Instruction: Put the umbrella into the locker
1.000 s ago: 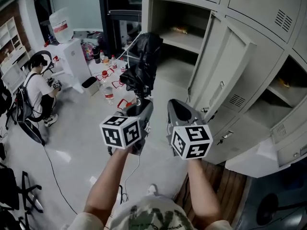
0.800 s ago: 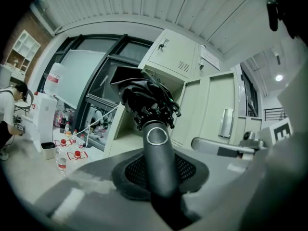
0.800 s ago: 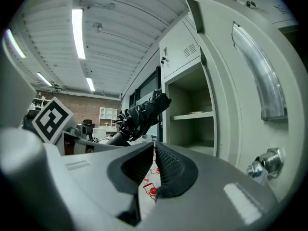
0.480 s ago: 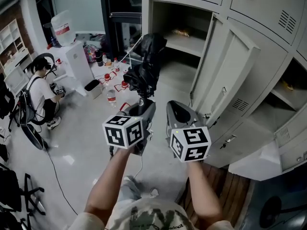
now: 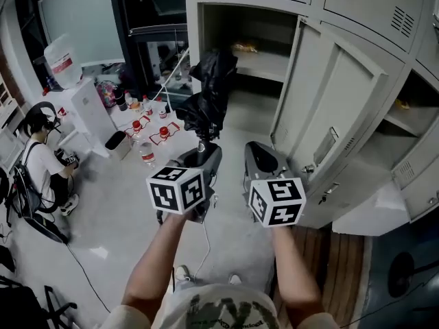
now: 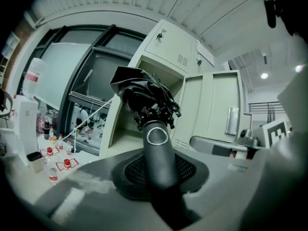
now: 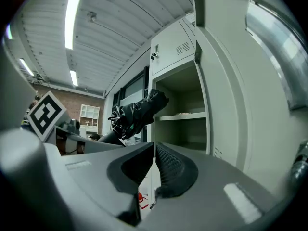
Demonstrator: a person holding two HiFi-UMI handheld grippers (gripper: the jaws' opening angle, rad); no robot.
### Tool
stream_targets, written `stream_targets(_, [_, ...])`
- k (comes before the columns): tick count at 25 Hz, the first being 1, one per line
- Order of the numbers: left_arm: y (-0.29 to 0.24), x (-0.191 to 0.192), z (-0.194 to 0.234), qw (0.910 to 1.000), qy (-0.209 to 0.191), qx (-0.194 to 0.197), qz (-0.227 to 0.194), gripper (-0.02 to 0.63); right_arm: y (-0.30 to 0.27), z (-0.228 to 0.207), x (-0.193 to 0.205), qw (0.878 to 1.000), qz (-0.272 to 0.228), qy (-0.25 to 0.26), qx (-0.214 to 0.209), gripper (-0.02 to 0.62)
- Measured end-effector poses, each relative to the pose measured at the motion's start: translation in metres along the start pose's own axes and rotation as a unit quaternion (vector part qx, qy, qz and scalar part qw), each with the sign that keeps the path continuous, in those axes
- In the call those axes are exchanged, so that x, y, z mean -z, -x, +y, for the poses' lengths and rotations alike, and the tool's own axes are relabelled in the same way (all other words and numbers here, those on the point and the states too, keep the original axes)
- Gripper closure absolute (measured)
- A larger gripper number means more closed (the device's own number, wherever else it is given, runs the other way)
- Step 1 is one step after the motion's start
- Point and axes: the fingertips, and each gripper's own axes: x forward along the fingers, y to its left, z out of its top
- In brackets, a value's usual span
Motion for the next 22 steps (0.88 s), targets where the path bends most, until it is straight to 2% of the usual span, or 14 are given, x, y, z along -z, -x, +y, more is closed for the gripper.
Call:
stream_targets(9, [-0.005,-0.001,0.019,0.9971,-0.002,0.070,0.031,0.514,-0.015,-0.003,0.002,0.997,0.009,-0.002,0.078,0.581])
stream_targets(22, [0.007,0.044,0.020,0.9859,-0.011,0.143,0.087,0.514,-0.017,-0.005,-0.007,0.988,0.004,-0.011,0.151,0.581])
